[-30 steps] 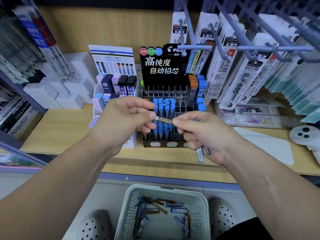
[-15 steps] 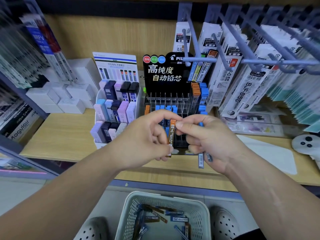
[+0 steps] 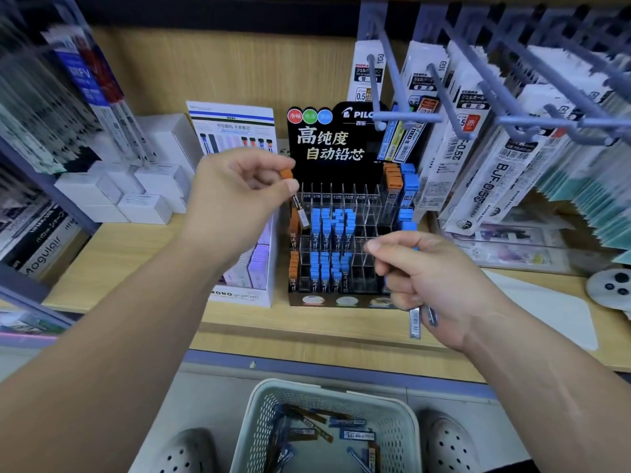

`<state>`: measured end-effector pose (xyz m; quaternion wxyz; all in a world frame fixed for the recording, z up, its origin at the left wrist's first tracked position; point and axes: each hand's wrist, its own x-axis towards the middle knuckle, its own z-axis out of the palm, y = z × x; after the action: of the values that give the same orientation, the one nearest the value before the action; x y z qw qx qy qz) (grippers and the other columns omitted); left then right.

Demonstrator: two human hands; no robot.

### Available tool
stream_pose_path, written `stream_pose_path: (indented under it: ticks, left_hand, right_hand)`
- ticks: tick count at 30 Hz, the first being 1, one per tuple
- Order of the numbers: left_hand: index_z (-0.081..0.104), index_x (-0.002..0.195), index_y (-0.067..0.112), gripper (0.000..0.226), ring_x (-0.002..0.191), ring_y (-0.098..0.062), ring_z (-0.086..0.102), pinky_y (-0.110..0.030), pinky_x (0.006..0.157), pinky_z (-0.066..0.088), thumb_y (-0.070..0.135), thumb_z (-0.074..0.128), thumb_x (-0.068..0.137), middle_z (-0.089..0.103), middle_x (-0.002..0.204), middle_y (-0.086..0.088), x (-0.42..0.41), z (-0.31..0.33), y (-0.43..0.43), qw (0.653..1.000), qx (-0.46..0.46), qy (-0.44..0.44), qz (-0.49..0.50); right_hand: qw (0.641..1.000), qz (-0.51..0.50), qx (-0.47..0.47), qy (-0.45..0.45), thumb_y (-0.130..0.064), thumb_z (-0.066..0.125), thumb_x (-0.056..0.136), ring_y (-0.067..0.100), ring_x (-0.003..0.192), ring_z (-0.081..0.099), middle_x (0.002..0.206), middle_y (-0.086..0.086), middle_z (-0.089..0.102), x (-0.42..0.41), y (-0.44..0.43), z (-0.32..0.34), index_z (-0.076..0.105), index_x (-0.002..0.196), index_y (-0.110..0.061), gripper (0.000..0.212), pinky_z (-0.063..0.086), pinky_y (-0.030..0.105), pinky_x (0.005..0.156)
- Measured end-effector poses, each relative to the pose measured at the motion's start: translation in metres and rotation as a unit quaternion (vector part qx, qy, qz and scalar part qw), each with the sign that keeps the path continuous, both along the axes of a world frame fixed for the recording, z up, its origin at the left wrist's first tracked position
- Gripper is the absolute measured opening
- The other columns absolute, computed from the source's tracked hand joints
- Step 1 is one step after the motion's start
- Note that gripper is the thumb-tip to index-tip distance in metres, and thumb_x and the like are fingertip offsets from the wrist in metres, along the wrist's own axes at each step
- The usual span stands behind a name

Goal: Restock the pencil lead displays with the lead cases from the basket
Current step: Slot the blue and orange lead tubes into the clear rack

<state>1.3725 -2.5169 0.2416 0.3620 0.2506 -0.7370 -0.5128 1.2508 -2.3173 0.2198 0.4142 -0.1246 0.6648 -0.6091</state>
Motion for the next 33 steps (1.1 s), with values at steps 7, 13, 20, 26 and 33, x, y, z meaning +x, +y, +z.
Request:
stream_pose_path:
  ticks: [7,13,20,26,33]
  left_hand:
    - [0.07,0.076,0.033,0.025,0.063,-0.006,0.059,-0.027,0.072,0.055,0.011,0.082,0.078,0.069,0.073,0.005,-0.019,-0.003,-0.013,0.994,-0.083,-0.063,0.008]
    - [0.071,0.077,0.029,0.02,0.055,0.006,0.055,-0.014,0.064,0.047,0.012,0.083,0.078,0.068,0.07,0.012,-0.027,-0.009,-0.013,0.985,-0.124,-0.115,0.018]
    - [0.073,0.081,0.025,0.012,0.062,0.006,0.06,-0.006,0.063,0.045,0.015,0.081,0.081,0.067,0.07,0.016,-0.032,-0.017,-0.008,0.971,-0.168,-0.167,0.019]
    - [0.077,0.085,0.017,0.007,0.06,0.008,0.057,-0.005,0.063,0.044,0.014,0.082,0.08,0.067,0.073,0.015,-0.034,-0.016,-0.009,0.975,-0.155,-0.161,0.014]
    - [0.073,0.08,0.025,0.015,0.062,0.003,0.059,-0.013,0.066,0.047,0.012,0.08,0.082,0.069,0.074,0.009,-0.03,-0.017,-0.018,0.973,-0.15,-0.176,-0.001]
  right_hand:
    - [1.0,-0.01,0.006,0.002,-0.018,0.072,0.091,0.009,0.046,0.027,0.068,0.002,0.055,-0.006,0.009,-0.003,0.07,0.094,-0.01,0.009,0.022,0.02,0.039]
    - [1.0,-0.012,0.005,0.004,-0.018,0.07,0.092,0.009,0.048,0.026,0.068,0.002,0.054,-0.01,0.016,-0.003,0.069,0.095,-0.007,0.011,0.023,0.019,0.038]
    - [1.0,-0.009,0.008,-0.002,-0.021,0.069,0.093,0.009,0.047,0.025,0.066,0.002,0.05,-0.008,0.018,-0.002,0.068,0.101,-0.002,0.021,0.022,0.019,0.039]
    - [1.0,-0.001,0.005,-0.019,-0.028,0.065,0.097,0.009,0.046,0.026,0.063,-0.002,0.045,-0.008,0.016,-0.001,0.071,0.096,-0.009,0.02,0.02,0.019,0.039]
    - [1.0,0.004,0.013,-0.018,-0.029,0.064,0.097,0.009,0.047,0.026,0.063,-0.002,0.044,-0.007,0.013,-0.002,0.071,0.097,-0.009,0.021,0.02,0.02,0.04]
